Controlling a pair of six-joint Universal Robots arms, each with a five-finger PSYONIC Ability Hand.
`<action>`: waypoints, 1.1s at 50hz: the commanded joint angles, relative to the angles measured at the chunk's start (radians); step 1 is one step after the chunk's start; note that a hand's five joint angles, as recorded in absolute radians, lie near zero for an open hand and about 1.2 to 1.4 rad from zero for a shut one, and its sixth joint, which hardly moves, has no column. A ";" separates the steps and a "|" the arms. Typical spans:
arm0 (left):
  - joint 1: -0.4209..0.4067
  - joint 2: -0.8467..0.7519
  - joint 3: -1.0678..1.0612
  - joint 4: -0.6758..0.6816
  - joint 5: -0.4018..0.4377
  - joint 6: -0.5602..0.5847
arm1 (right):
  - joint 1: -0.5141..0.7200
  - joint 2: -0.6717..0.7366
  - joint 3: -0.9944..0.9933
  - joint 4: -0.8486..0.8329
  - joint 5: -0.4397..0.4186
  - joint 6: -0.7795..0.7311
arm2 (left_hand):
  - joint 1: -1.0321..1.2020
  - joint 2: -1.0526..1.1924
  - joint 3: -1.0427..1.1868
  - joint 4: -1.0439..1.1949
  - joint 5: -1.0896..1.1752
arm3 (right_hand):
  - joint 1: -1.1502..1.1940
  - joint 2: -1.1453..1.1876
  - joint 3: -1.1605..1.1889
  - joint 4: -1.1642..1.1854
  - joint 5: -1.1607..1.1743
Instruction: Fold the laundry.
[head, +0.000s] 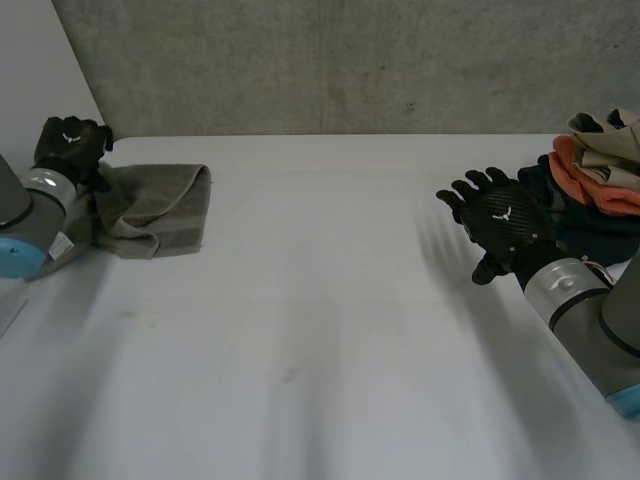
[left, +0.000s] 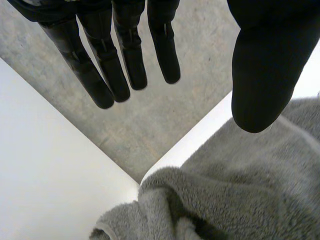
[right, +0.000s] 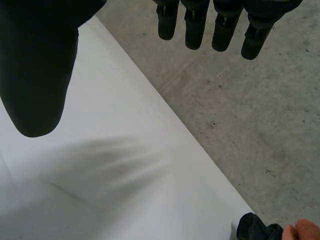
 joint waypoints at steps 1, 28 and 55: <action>0.002 0.126 -0.119 -0.062 0.003 -0.009 | -0.014 -0.005 -0.001 0.002 0.001 0.011 | -0.092 -0.097 -0.105 -0.100 -0.095 | -0.050 -0.035 -0.031 -0.033 -0.050; 0.043 -0.061 -0.022 -0.196 0.075 0.073 | -0.008 -0.001 0.015 0.004 0.001 0.012 | -0.166 -0.171 -0.179 -0.174 -0.169 | -0.050 -0.035 -0.031 -0.033 -0.050; -0.285 0.411 0.035 -0.159 -0.072 -0.386 | -0.057 -0.052 0.024 0.005 0.021 0.063 | 0.808 0.803 0.796 0.801 0.805 | -0.050 -0.035 -0.031 -0.033 -0.050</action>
